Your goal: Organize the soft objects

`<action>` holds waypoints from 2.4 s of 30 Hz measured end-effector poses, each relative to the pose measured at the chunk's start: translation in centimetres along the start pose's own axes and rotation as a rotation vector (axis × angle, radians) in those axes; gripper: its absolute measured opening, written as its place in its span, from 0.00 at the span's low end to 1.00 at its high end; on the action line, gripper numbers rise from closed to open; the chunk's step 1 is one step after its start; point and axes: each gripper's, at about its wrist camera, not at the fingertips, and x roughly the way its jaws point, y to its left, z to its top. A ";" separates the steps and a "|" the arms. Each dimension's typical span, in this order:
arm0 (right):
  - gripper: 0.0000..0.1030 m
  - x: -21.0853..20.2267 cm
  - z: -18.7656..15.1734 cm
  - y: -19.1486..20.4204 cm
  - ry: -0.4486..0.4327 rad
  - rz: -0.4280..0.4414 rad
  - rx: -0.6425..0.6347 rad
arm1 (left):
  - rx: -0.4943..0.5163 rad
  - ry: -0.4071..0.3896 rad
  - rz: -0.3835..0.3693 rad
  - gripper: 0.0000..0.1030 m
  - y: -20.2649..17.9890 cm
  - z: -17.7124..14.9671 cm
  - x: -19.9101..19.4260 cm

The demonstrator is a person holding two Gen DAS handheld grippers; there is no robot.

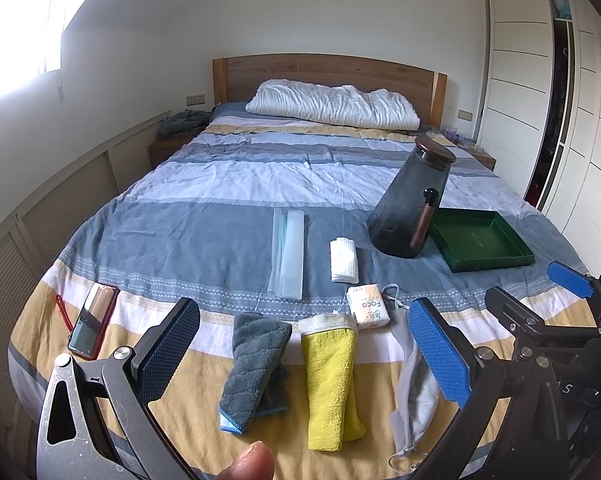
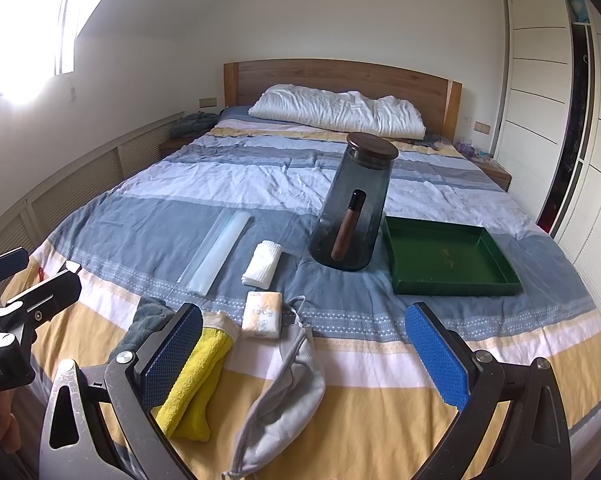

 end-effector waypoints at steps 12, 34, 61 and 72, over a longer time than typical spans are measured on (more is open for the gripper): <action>1.00 0.1 0.0 0.1 0.006 -0.002 -0.001 | -0.001 0.009 -0.003 0.99 0.0 -0.1 0.1; 1.00 0.2 -0.2 0.0 0.009 -0.002 -0.002 | -0.001 0.025 0.000 0.99 0.2 -0.7 0.5; 1.00 9.4 -4.8 -0.8 0.304 0.002 0.082 | -0.086 0.227 0.116 0.99 6.9 -6.7 7.9; 1.00 14.1 -5.8 -0.9 0.356 0.014 0.068 | -0.055 0.360 0.149 0.99 6.2 -8.6 13.8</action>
